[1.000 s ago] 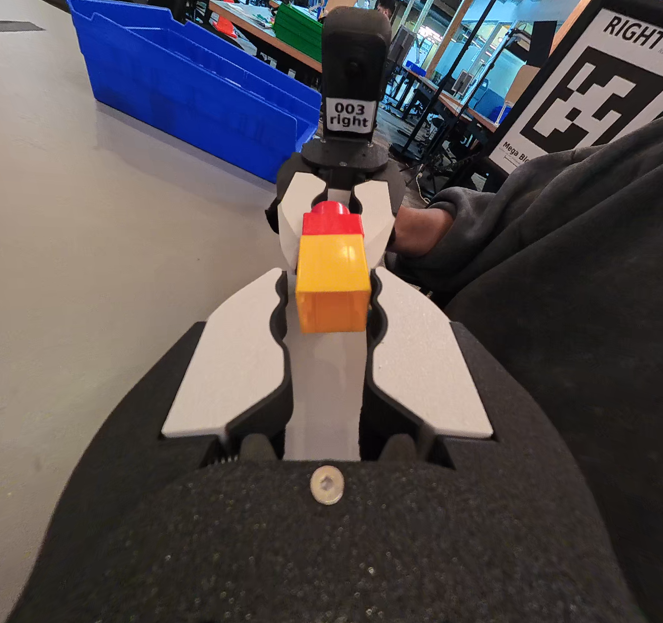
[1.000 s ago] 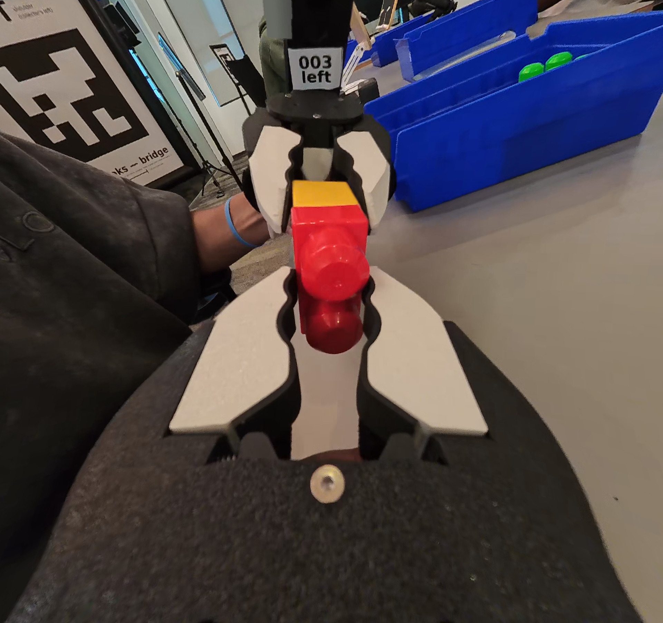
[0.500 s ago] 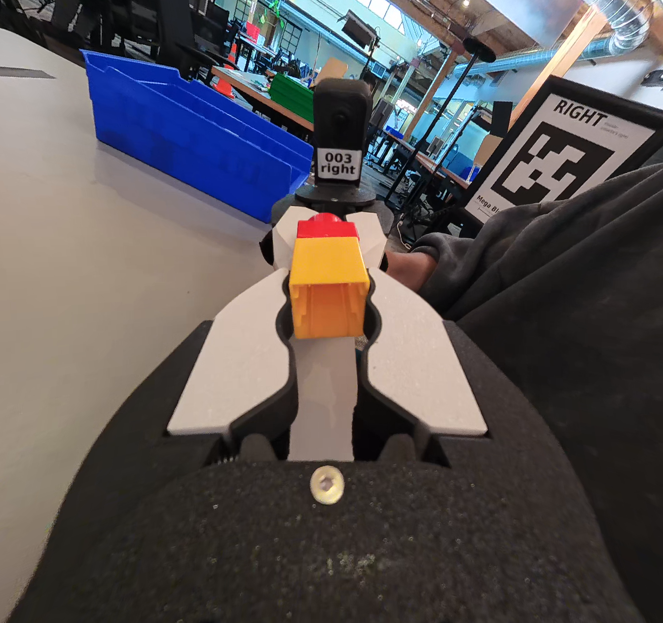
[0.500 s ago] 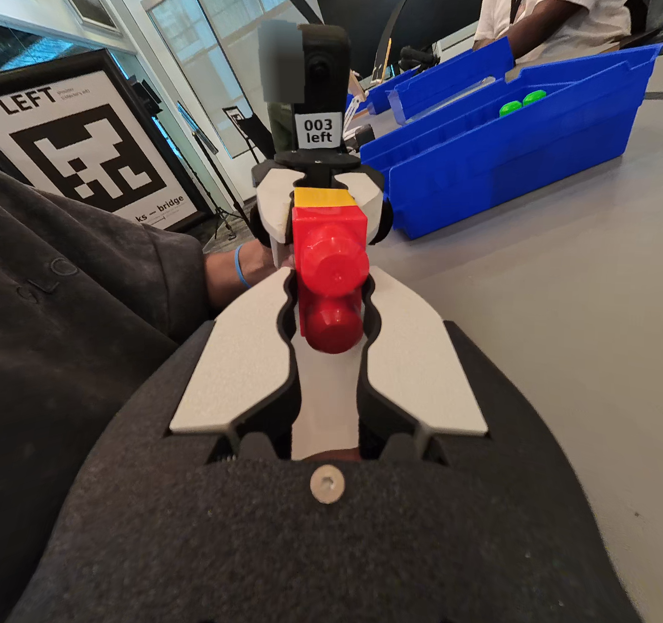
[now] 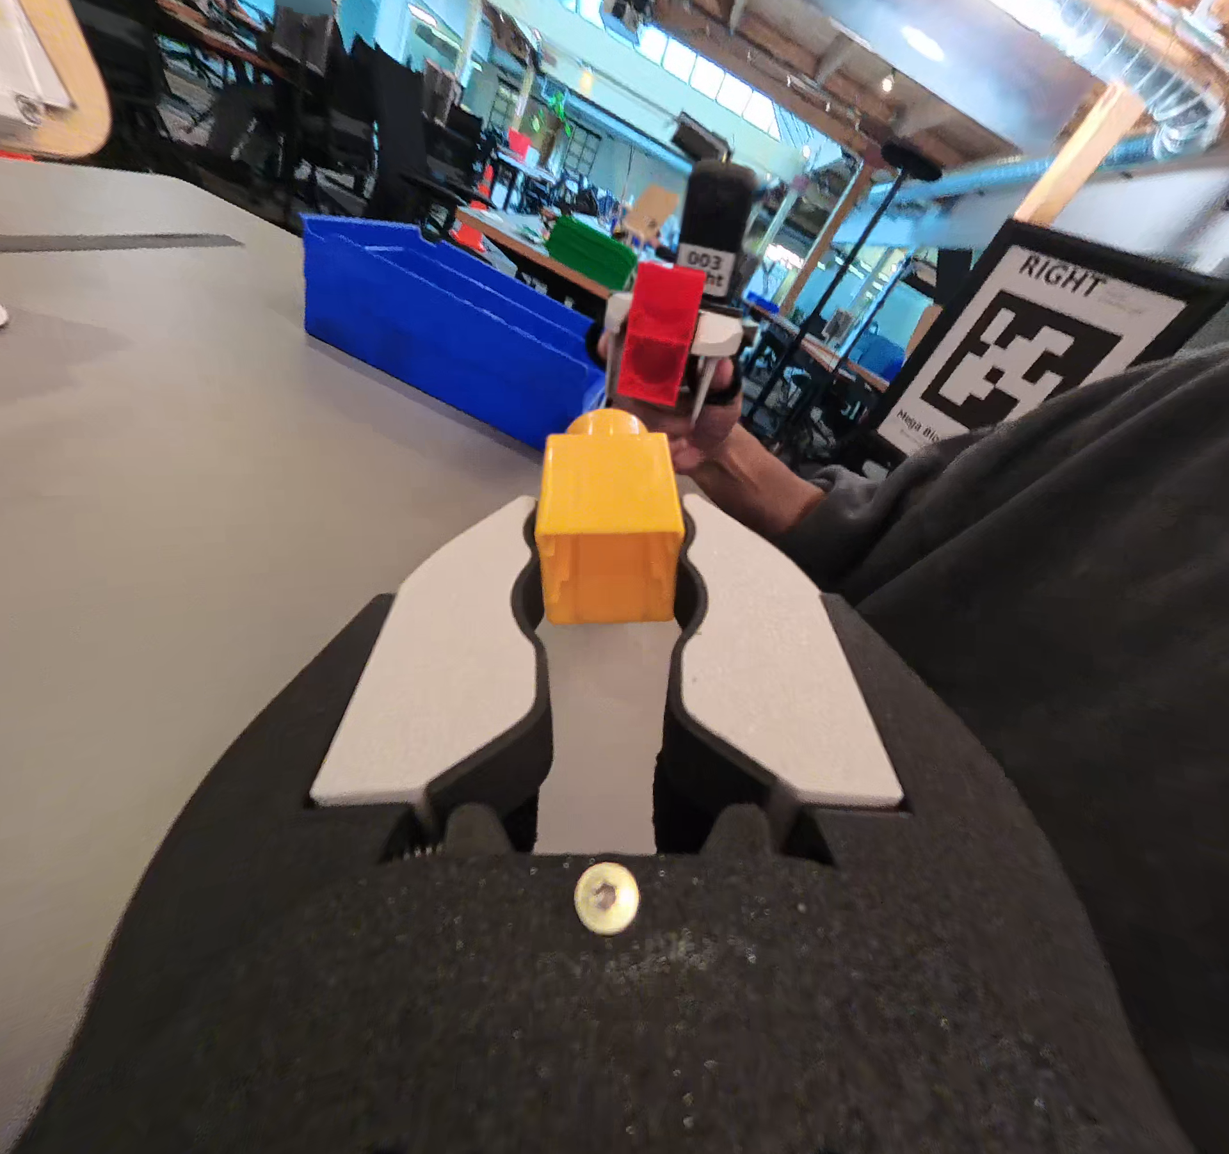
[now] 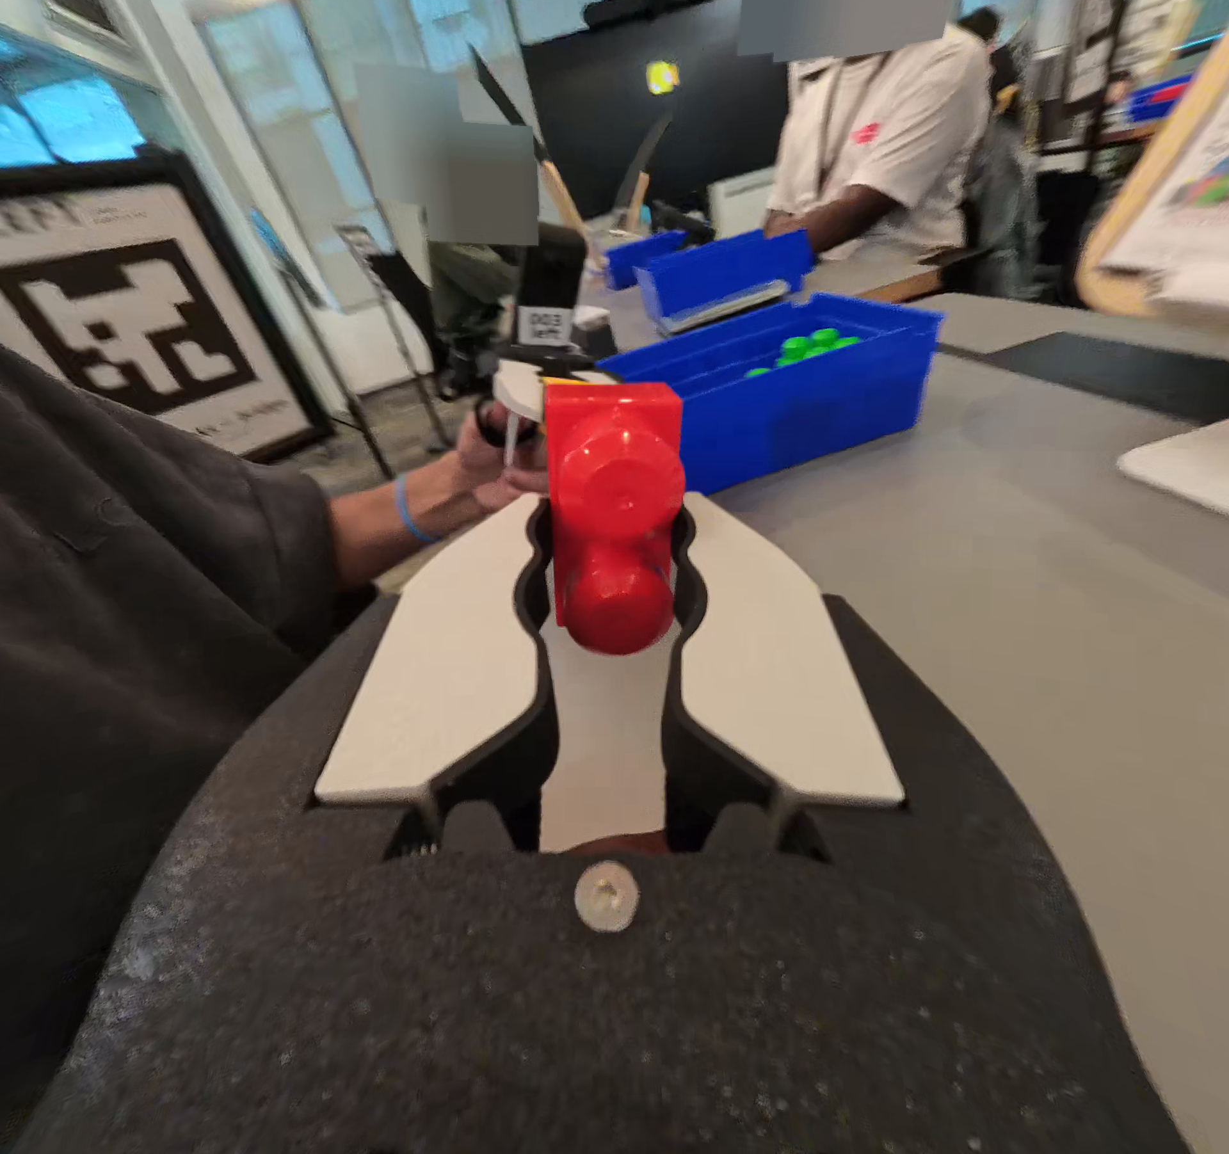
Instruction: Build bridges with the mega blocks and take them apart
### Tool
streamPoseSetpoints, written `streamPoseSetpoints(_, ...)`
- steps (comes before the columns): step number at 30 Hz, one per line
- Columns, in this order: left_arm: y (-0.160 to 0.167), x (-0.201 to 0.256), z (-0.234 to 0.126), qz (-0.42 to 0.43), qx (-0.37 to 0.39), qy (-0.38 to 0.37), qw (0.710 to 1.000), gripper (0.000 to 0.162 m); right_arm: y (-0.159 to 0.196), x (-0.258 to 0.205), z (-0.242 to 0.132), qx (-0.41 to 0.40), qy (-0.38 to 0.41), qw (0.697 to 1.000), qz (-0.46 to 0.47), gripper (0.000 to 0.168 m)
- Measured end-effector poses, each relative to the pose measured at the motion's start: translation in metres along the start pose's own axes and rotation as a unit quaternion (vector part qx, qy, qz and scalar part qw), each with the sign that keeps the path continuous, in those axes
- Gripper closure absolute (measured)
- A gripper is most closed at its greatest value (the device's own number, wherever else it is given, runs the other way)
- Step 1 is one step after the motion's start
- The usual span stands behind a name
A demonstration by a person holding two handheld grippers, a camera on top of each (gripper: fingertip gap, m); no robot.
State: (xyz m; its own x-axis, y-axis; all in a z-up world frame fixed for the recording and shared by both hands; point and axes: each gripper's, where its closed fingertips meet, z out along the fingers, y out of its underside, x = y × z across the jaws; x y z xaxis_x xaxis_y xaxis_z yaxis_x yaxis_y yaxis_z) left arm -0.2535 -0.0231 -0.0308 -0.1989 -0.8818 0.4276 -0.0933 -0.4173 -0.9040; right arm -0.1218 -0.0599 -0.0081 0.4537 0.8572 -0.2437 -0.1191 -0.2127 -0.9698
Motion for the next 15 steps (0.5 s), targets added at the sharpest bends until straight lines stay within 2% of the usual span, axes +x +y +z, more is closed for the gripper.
streamPoseSetpoints(3,0.001,-0.003,0.004,-0.017,0.002,0.002,1.000,0.126,-0.027,0.022,-0.033,-0.038,0.114,0.991,-0.057,0.134)
streamPoseSetpoints(5,0.009,-0.003,0.011,-0.017,-0.012,-0.001,1.000,0.126,-0.057,0.054,-0.082,-0.034,0.230,0.971,-0.063,0.134)
streamPoseSetpoints(7,0.018,0.000,0.018,-0.011,-0.035,-0.001,0.999,0.126,-0.058,0.096,-0.142,-0.083,0.346,0.934,-0.017,0.134)
streamPoseSetpoints(9,0.022,0.001,0.025,-0.002,-0.050,-0.007,0.999,0.126,-0.024,0.146,-0.214,-0.183,0.485,0.854,0.032,0.134)
streamPoseSetpoints(10,0.024,0.003,0.029,-0.002,-0.056,-0.003,0.998,0.126,-0.003,0.165,-0.245,-0.232,0.533,0.812,0.048,0.134)
streamPoseSetpoints(11,0.025,0.005,0.032,-0.001,-0.062,0.000,0.998,0.126,0.019,0.179,-0.264,-0.277,0.547,0.787,0.064,0.134)
streamPoseSetpoints(13,0.029,0.004,0.037,0.003,-0.071,-0.004,0.997,0.126,0.060,0.199,-0.283,-0.358,0.545,0.751,0.100,0.133)
streamPoseSetpoints(15,0.034,0.003,0.039,0.001,-0.083,-0.007,0.996,0.126,0.082,0.217,-0.282,-0.375,0.529,0.750,0.129,0.133)
